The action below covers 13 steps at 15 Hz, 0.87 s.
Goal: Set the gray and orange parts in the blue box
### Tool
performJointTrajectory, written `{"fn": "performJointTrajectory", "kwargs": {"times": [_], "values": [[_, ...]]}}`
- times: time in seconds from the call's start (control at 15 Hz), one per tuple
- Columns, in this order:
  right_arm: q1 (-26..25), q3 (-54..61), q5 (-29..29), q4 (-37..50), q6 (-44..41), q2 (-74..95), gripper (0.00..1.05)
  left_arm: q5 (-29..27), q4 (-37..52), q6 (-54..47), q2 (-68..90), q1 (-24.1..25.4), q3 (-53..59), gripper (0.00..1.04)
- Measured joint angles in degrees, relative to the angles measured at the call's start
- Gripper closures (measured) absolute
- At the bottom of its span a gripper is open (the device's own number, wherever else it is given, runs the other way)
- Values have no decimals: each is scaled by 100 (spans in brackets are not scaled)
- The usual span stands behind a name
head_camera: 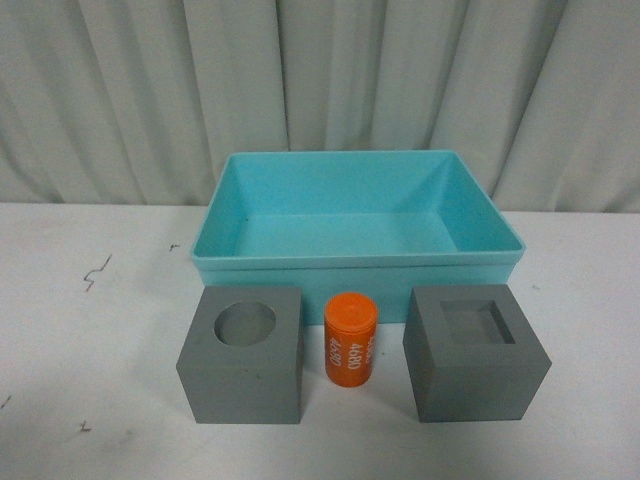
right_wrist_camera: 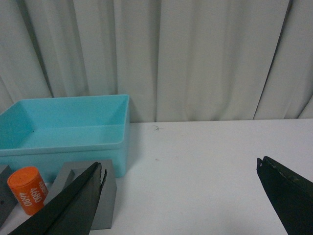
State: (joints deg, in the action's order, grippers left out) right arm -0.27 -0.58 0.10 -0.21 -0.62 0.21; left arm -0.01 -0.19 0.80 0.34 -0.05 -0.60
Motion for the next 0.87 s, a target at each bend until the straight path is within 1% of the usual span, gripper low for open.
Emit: {"fn": "performJointTrajectory", "kwargs": {"times": [0.87], "values": [[0,0,0,0,0,0,6,0,0,0,0,0,0,7]]}}
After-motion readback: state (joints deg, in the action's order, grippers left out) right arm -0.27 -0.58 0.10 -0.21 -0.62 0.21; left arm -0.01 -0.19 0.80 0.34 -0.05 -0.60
